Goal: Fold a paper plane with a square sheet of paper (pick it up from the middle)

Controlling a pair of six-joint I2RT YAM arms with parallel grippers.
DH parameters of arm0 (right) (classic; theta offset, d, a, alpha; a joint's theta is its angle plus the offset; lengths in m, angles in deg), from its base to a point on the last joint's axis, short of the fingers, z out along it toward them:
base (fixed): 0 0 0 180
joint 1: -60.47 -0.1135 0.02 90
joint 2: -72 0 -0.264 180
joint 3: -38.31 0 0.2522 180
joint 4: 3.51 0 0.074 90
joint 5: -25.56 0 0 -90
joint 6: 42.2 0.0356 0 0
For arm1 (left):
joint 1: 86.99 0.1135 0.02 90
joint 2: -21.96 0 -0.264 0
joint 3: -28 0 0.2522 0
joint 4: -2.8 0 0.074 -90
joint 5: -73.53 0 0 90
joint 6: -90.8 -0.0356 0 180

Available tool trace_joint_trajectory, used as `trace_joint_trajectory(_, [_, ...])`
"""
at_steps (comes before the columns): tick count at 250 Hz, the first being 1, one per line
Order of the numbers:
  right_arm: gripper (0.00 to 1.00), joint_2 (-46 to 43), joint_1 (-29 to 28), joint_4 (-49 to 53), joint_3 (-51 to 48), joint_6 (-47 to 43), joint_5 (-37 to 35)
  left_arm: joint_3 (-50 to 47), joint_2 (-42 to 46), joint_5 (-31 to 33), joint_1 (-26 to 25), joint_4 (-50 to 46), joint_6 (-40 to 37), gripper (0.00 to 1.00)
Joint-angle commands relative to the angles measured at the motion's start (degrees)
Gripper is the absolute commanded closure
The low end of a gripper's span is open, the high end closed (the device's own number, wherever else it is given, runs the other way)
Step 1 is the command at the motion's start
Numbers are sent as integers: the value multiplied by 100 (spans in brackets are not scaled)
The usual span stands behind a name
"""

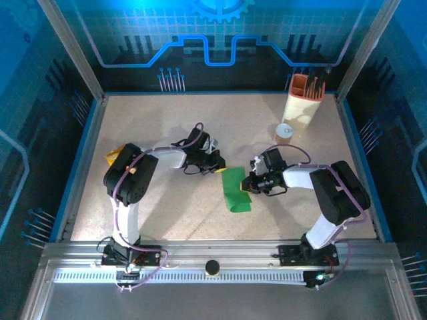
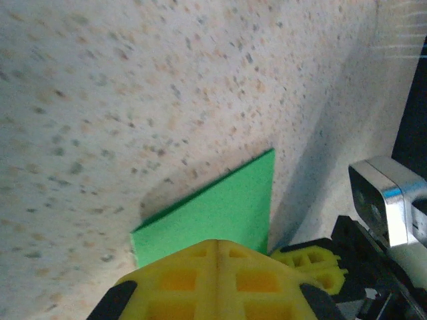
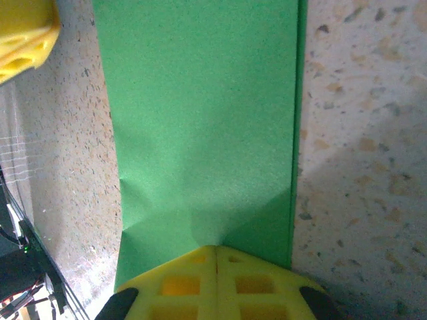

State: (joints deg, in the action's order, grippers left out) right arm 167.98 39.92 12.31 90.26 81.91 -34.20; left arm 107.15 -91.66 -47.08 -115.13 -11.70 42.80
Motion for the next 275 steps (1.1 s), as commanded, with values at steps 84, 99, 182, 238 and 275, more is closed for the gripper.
trace_joint_trajectory(84, [100,178,43,737,-289,17,-931,80,-638,114,198,-128,-224,100])
trace_joint_trajectory(99, [100,168,43,723,-305,20,-926,95,-652,103,292,-34,-159,100])
trace_joint_trajectory(182, [100,170,13,657,-330,59,-1009,434,-164,-49,513,-362,-83,100])
trace_joint_trajectory(238, [100,136,-119,282,-340,380,-972,-267,569,-100,-90,-136,257,100])
trace_joint_trajectory(275, [100,130,-230,463,-209,421,-1169,-667,831,-62,-648,35,375,100])
